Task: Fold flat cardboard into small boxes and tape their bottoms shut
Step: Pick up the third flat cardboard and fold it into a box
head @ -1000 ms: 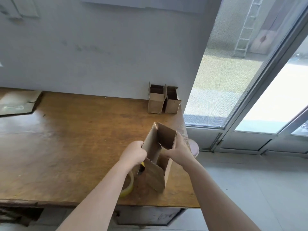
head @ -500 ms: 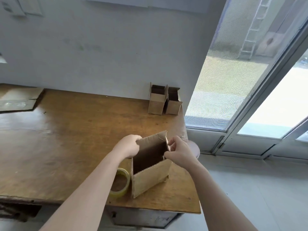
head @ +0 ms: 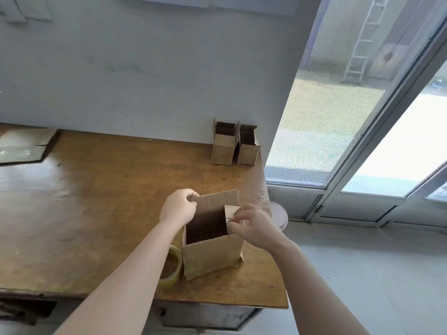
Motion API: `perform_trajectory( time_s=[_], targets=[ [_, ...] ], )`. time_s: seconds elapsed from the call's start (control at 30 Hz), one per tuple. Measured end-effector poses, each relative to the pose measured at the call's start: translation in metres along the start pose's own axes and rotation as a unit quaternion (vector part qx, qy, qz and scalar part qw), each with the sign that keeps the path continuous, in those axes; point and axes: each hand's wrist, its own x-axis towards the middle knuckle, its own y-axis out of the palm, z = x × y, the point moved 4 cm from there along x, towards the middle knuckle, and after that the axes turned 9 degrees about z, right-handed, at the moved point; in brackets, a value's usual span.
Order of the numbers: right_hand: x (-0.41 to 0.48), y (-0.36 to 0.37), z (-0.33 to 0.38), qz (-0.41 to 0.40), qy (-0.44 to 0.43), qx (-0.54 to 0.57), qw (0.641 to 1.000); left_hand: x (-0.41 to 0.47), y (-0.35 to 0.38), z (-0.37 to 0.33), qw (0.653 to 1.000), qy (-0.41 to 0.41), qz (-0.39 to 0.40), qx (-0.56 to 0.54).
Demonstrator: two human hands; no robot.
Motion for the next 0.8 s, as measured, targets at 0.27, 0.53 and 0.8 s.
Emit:
perform_trajectory(
  time_s=[0.27,0.53,0.8],
  targets=[
    [0.007,-0.002,-0.005,0.092,-0.005,0.011,0.996,-0.016,0.000,0.017,0.936,-0.009,0.043,-0.349],
    [0.021,-0.003,-0.011,0.060,0.002,-0.019,0.998,-0.028,0.024,0.033,0.908,-0.015,0.131,-0.398],
    [0.025,-0.001,-0.013,-0.008,0.017,-0.028,0.999,-0.022,0.025,0.032,0.954,-0.026,0.051,-0.296]
  ],
)
